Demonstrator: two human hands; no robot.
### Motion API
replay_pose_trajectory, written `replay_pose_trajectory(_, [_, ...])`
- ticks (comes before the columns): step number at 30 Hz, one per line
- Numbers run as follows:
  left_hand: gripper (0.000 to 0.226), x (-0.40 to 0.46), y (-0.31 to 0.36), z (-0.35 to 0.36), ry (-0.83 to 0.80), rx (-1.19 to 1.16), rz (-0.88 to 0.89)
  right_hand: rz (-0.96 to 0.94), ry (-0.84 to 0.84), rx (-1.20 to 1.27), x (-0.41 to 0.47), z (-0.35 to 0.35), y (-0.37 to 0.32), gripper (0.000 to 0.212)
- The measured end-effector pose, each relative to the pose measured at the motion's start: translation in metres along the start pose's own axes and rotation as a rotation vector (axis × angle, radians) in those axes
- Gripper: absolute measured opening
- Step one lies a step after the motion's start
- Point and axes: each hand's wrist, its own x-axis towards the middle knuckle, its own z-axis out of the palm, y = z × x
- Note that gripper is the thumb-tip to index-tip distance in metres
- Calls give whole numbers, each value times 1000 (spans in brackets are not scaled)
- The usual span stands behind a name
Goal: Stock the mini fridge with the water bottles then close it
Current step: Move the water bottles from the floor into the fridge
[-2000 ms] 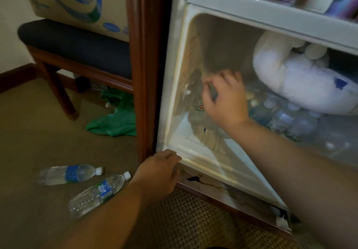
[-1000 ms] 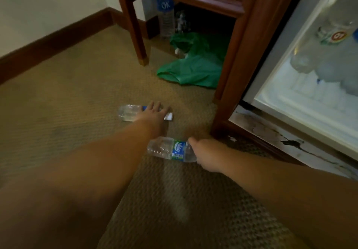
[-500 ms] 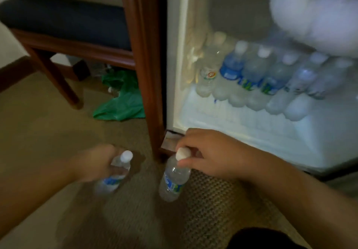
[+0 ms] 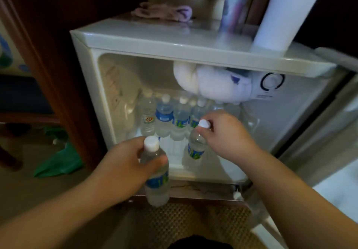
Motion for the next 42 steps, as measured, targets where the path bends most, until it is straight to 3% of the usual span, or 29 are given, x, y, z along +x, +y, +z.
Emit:
replay_pose_trajectory(4, [23, 39, 20, 35, 150, -20, 27, 278, 103, -12, 17, 0, 23, 17])
replay_pose_trajectory(8, [28, 72, 34, 64, 160, -45, 63, 504, 169, 44, 35, -7, 46, 14])
replay_pose_trajectory(16, [23, 117, 53, 109, 149, -136, 86, 711, 313, 114, 45, -2, 74, 21])
replay_pose_trajectory(24, [20, 142, 47, 157, 116, -183, 50, 656, 399, 103, 40, 12, 78, 23])
replay_pose_trajectory(32, [16, 161, 55, 183, 139, -200, 61, 671, 347, 192, 38, 13, 76, 35])
replay_pose_trajectory(42, [34, 167, 55, 178, 72, -204, 98, 630, 346, 186, 31, 15, 73, 44])
